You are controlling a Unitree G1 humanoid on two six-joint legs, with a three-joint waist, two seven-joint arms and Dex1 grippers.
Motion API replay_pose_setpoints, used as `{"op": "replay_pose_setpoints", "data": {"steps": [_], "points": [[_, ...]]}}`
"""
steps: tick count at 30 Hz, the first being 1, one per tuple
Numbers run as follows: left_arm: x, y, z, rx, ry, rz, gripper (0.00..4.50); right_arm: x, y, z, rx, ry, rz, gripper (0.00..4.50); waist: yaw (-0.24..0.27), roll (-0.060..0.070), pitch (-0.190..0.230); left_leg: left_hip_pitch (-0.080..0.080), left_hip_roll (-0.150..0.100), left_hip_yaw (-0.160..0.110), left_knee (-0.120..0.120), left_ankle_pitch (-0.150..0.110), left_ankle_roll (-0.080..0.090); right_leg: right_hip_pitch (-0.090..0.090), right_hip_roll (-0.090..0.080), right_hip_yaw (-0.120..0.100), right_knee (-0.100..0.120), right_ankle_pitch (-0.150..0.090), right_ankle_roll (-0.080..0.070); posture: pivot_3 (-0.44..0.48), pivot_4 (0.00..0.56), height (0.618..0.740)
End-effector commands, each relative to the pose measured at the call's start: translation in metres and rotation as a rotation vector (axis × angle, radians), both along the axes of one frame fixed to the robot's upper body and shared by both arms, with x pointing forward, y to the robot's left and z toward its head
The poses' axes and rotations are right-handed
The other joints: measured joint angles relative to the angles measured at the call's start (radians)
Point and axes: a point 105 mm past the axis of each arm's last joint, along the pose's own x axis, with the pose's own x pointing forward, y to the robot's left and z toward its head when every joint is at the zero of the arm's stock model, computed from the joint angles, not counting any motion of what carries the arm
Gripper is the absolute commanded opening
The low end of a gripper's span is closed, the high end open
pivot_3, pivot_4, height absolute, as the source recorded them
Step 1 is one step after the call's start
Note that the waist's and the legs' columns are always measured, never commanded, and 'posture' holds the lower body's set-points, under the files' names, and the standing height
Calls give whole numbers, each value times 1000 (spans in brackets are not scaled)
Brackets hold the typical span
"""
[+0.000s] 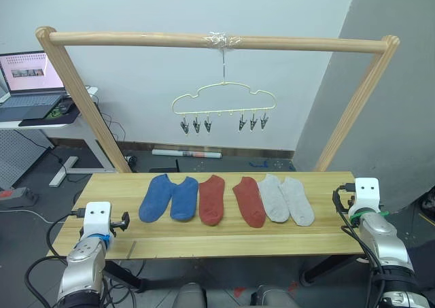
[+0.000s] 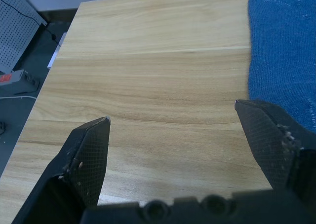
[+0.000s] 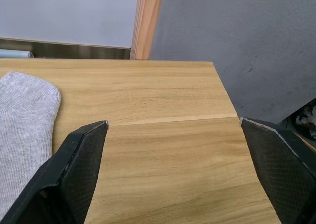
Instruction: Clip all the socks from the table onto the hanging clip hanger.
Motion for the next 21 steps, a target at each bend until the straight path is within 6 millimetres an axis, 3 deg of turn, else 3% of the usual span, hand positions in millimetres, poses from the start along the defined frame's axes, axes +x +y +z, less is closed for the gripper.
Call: {"op": "replay_pose_setpoints", "data": {"steps": [1,7,15,21], "points": [[5,5,16,20,-53,2,4478,5,-6,16,-33,-52,-5,4500,0,0,0,0,0,0,0,0,0,0,0,0,0,0,0,118,4,740],[0,10,31,27,-109,16,4478,5,-1,16,-28,-53,13,4500,0,0,0,0,0,0,0,0,0,0,0,2,-1,0,0,124,21,740],[5,6,62,17,-216,-37,4478,5,3,26,-45,-71,37,4500,1,-1,19,0,1,0,0,-2,-2,-3,-4,3,-2,0,0,125,85,740],[15,-12,99,12,-320,-127,4478,8,18,43,-52,-97,116,4500,2,1,59,-1,1,0,0,-1,2,-2,-4,4,-3,0,0,118,149,740]]}}
